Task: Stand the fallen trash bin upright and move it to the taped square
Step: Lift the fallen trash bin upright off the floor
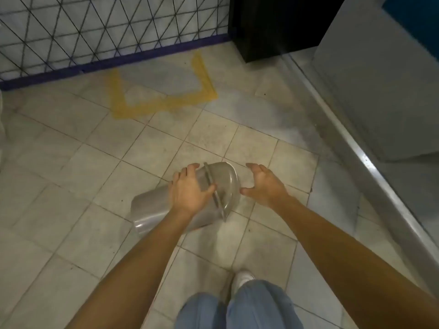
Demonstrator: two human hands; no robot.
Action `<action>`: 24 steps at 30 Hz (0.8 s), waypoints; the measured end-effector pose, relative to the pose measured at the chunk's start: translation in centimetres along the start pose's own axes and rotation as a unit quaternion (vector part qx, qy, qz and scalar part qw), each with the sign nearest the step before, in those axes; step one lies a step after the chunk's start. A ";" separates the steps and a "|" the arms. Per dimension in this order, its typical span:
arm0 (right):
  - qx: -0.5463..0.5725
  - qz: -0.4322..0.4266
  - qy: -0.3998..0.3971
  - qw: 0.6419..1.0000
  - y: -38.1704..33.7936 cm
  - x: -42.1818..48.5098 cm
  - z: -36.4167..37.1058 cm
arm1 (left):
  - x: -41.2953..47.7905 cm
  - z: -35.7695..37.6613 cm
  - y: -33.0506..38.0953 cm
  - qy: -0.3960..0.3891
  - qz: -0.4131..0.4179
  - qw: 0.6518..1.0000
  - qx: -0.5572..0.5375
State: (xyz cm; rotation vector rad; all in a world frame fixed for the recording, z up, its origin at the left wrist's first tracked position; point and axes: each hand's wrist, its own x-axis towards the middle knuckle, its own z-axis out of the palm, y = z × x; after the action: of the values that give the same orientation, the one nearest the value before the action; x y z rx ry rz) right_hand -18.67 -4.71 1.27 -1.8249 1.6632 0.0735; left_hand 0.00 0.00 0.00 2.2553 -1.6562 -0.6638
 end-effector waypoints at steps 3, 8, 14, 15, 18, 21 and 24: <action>0.006 0.003 -0.002 1.000 1.4 2.2 3.1 | 1.2 3.3 -1.1 -0.002 -0.010 0.999 -0.046; 0.047 0.026 0.009 0.999 3.7 6.2 7.4 | 3.8 8.2 -2.5 -0.035 -0.065 0.978 -0.195; 0.089 0.030 -0.011 0.996 4.9 7.9 10.2 | 4.4 10.4 -2.7 -0.015 -0.044 0.981 -0.187; 0.103 0.027 -0.015 0.994 4.9 8.0 10.3 | 4.6 10.4 -2.7 -0.017 -0.050 0.981 -0.186; 0.136 0.016 -0.018 0.990 4.8 7.9 10.6 | 4.8 10.3 -2.4 -0.023 -0.074 0.976 -0.203; 0.140 0.016 -0.023 0.990 4.6 7.4 10.7 | 4.4 10.2 -2.2 -0.028 -0.078 0.973 -0.217; 0.137 0.016 -0.021 0.990 4.8 7.1 10.9 | 4.3 10.4 -2.2 -0.024 -0.081 0.971 -0.223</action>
State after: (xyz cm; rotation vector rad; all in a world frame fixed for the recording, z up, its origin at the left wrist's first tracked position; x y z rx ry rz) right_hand -17.55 -5.40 -12.54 -1.5816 1.5865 -0.0976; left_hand -2.39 -2.81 -10.87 2.0654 -1.1947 -1.0212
